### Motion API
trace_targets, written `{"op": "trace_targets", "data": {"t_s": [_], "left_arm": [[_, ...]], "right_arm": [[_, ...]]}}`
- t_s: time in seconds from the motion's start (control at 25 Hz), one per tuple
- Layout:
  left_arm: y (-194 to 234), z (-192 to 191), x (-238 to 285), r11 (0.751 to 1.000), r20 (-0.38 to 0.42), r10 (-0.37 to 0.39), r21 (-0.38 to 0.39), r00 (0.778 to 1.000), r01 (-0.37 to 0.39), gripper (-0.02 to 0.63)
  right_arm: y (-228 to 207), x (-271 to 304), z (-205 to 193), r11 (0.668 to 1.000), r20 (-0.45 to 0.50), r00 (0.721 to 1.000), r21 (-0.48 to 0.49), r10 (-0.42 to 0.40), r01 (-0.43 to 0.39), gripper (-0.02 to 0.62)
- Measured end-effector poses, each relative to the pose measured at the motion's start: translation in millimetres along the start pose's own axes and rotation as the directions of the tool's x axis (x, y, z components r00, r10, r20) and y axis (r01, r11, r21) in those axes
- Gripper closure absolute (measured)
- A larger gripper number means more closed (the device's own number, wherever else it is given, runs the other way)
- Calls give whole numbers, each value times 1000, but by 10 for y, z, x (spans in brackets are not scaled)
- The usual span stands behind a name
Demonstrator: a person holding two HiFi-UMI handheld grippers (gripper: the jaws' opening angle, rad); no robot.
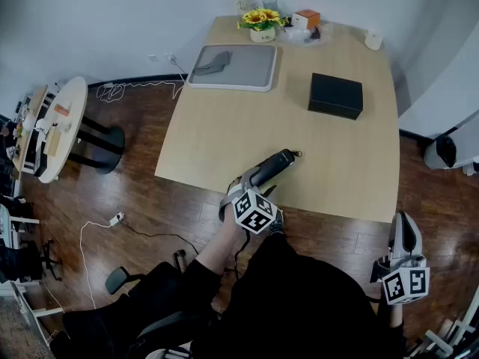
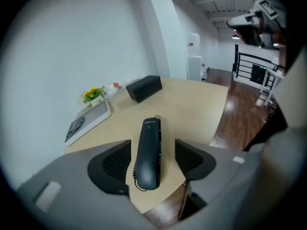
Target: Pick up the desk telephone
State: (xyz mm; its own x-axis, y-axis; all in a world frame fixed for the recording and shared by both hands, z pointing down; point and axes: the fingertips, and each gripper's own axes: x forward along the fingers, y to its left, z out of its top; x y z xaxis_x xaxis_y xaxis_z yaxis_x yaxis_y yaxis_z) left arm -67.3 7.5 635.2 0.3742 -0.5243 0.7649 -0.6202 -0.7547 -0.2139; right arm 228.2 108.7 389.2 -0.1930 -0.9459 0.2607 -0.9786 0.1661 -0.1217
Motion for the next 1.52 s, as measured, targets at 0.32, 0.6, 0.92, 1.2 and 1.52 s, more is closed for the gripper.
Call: {"op": "trace_targets", "data": {"t_s": [0.32, 0.6, 0.92, 1.2, 1.52], "left_arm": [[329, -305, 770, 979, -146, -185, 54, 972, 194, 316], [255, -400, 1013, 965, -226, -234, 68, 946, 255, 320], [235, -456, 1062, 971, -207, -201, 83, 957, 222, 324], [319, -347, 889, 965, -130, -190, -210, 973, 160, 344], [1028, 937, -169, 926, 230, 34, -373, 973, 55, 344]], "right_arm": [[545, 1076, 94, 999, -45, 998, -20, 46, -47, 595], [616, 1556, 98, 992, -77, 990, -23, 119, -121, 595], [460, 1786, 262, 981, -16, 981, -10, 196, -196, 595], [246, 1786, 247, 981, 0, 981, 19, 195, -195, 595], [142, 1849, 244, 979, 15, 979, 43, 201, -201, 595]]}}
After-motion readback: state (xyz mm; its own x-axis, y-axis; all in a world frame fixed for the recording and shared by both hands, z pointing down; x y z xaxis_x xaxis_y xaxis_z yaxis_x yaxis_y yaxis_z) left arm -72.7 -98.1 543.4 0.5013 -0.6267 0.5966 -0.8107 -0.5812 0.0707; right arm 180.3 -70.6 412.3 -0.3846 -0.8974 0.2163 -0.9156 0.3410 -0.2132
